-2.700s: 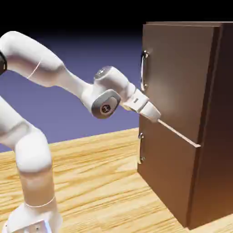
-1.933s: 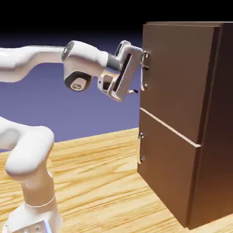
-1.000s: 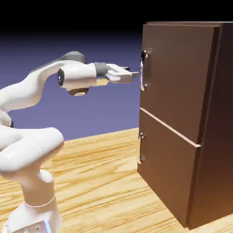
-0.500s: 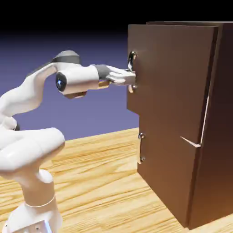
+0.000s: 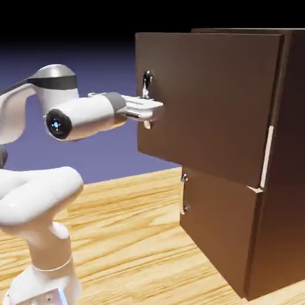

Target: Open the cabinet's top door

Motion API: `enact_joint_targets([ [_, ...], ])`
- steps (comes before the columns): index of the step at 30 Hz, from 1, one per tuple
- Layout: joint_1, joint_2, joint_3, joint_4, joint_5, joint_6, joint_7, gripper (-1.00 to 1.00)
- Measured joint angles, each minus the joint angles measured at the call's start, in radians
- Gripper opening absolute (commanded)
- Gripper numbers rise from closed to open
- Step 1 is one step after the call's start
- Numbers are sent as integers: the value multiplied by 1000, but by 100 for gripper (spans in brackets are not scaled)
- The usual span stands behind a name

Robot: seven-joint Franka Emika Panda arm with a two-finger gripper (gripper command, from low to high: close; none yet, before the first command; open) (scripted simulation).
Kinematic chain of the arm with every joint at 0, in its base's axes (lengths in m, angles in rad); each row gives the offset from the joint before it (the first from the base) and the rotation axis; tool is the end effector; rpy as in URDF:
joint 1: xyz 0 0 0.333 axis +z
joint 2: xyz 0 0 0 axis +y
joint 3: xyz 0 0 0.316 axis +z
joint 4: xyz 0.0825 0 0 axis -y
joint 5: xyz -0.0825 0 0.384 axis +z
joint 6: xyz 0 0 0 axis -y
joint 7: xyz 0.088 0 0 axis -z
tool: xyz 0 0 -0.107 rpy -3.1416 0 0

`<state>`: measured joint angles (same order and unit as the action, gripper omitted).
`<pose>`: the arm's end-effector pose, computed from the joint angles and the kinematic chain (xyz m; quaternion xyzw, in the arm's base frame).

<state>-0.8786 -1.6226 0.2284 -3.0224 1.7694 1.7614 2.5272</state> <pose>0.2013 -0.0254 0.5552 0.0914 0.7012 0.4312 0.5604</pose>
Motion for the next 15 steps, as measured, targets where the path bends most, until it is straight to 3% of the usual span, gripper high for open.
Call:
enact_joint_targets([
  [15, 39, 391, -540, 157, -507, -367, -248, -100],
])
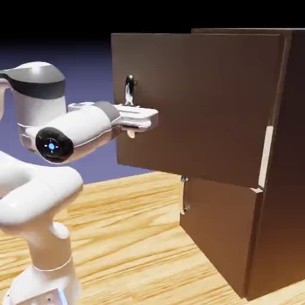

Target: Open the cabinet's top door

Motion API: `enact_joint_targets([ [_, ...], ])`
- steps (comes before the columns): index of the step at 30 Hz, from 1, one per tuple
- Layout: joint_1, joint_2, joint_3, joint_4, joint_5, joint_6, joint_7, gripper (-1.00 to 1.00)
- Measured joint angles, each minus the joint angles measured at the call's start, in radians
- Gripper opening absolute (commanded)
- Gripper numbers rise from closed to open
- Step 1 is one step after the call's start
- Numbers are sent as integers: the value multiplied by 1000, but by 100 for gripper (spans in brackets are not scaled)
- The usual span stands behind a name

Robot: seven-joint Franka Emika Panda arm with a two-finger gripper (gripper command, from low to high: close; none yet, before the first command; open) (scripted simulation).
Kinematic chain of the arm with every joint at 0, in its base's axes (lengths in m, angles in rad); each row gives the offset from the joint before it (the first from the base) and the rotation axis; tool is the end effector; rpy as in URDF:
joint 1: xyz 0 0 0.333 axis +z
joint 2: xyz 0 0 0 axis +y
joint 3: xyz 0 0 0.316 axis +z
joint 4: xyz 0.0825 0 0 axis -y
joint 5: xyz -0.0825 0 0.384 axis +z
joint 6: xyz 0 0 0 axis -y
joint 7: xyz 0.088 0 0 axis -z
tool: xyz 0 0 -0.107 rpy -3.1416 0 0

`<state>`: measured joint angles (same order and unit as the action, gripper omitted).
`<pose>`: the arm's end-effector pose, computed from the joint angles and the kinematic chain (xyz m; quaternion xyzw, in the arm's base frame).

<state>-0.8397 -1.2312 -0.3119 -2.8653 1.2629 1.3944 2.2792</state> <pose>0.1521 -0.1203 0.5552 -0.0137 0.7070 0.5095 0.4903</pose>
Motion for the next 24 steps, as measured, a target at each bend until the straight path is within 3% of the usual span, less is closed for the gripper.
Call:
enact_joint_targets([
  [10, 209, 362, -309, 283, -271, -268, -167, -100],
  [24, 666, 839, -773, 777, -451, -706, -420, -100],
])
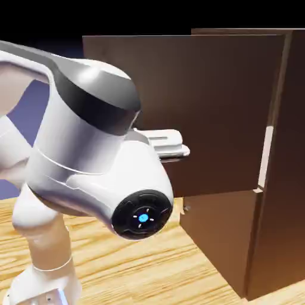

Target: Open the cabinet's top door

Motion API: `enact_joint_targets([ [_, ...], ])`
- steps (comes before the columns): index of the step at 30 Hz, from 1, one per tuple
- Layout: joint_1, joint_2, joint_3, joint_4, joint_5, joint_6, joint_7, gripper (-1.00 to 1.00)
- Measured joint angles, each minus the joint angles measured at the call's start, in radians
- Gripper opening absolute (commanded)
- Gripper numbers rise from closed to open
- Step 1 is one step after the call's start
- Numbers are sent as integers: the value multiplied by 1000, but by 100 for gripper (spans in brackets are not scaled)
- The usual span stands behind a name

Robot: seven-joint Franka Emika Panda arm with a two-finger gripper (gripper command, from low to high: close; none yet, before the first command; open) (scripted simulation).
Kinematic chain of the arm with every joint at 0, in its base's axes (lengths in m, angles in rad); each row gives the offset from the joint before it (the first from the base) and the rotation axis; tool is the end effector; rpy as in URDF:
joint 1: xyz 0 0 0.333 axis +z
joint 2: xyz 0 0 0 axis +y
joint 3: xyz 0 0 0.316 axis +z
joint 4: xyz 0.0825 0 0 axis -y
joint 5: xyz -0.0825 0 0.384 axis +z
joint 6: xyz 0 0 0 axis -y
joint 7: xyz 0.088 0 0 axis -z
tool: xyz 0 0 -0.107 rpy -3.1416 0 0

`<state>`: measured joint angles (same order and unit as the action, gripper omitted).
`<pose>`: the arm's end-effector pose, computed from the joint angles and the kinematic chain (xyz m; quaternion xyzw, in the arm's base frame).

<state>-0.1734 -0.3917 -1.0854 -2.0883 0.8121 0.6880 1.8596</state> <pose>0.1441 -0.3265 0.5552 -0.2153 0.6736 0.6285 0.3239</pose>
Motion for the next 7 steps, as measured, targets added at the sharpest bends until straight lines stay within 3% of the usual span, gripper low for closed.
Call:
enact_joint_targets([
  [7, 237, 139, -252, 145, -31, -135, -108, -100],
])
